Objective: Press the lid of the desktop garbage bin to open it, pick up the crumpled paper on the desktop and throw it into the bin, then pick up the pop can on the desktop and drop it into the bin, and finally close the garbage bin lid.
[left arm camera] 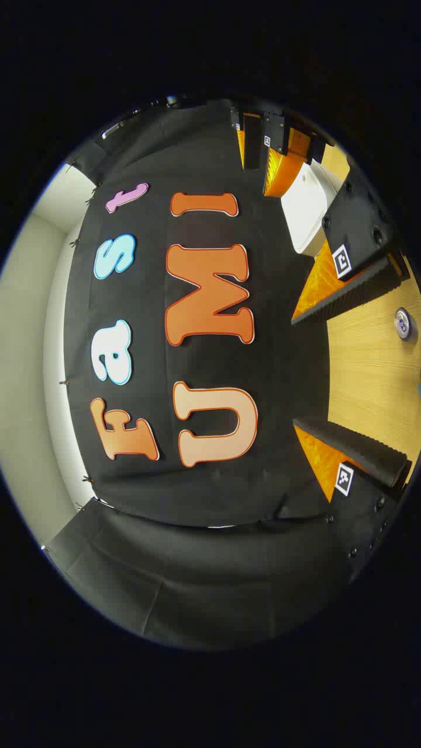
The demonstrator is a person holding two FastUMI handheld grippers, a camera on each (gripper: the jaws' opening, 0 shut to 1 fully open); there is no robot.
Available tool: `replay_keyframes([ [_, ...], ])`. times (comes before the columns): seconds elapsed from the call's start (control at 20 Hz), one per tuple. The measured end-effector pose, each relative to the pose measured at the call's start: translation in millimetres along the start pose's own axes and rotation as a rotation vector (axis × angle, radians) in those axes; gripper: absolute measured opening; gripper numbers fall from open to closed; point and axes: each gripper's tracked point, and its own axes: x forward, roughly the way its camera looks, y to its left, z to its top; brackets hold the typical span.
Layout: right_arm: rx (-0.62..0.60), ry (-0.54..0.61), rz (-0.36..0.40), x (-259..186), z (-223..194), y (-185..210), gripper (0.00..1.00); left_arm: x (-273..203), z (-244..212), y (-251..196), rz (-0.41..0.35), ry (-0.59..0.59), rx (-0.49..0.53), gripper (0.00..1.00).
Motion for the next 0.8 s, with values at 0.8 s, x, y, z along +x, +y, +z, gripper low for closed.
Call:
replay_keyframes([
  [0.8,-0.005,-0.004,-0.015,-6.3,5.7,-3.6,0.98,-3.9,2.1,0.9,-0.002,-0.004,-0.002,0.99],
])
